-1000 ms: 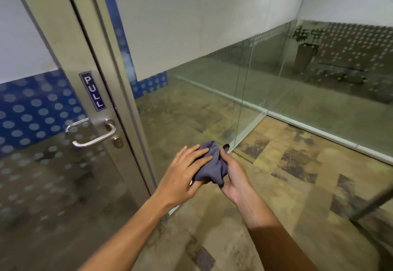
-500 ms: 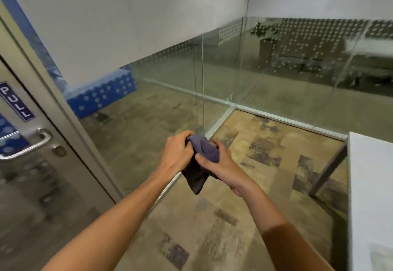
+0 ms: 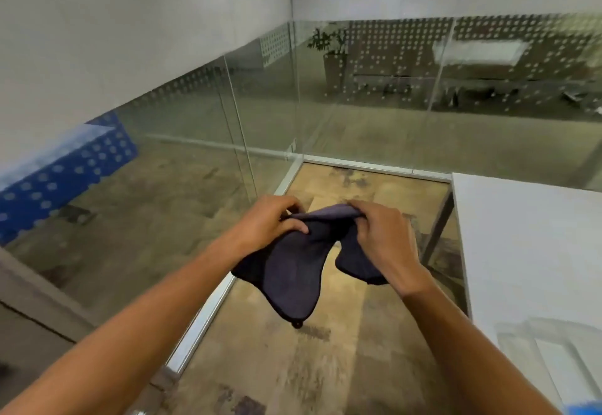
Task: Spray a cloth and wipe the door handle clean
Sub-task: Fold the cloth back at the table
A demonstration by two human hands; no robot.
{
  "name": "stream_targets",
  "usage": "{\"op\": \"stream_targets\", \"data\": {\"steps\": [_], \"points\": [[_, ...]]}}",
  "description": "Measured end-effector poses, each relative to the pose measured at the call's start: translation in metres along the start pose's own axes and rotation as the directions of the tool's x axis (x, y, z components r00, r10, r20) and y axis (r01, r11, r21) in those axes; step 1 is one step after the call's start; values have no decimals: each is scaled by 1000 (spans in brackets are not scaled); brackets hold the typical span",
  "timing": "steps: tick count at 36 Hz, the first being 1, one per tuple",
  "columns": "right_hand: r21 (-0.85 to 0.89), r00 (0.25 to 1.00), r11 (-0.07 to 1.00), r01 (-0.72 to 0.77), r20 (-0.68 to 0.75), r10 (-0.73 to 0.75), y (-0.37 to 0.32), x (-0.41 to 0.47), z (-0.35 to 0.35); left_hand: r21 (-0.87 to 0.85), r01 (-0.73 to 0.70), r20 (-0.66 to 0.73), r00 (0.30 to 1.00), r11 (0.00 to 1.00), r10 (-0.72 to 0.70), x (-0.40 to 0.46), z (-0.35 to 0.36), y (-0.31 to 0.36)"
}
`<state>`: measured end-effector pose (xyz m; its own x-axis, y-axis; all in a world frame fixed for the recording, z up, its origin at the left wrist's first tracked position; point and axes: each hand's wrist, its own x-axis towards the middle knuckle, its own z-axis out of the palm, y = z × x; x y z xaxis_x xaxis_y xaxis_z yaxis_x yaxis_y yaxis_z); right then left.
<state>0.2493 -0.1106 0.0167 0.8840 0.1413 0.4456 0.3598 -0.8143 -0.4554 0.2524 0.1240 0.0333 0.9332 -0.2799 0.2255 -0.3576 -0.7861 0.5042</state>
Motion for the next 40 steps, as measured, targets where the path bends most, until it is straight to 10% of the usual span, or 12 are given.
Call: {"op": "stream_targets", "data": {"steps": [14,23,32,40], "points": [[-408,958,871,-274,-35,285,74,49,-64,8,-206,403,896,979,185,129,40,-42],[-523,800,784,-335,281,530,130,38,-121,16,-221,435,880,975,192,214,57,-53],[89,588,590,-803,278,759,161,2,-138,-325,122,474,879,938,50,251,103,0],[668,567,286,-687,247,786,162,-1,-122,-444,67,438,886,894,151,230,154,106]]}}
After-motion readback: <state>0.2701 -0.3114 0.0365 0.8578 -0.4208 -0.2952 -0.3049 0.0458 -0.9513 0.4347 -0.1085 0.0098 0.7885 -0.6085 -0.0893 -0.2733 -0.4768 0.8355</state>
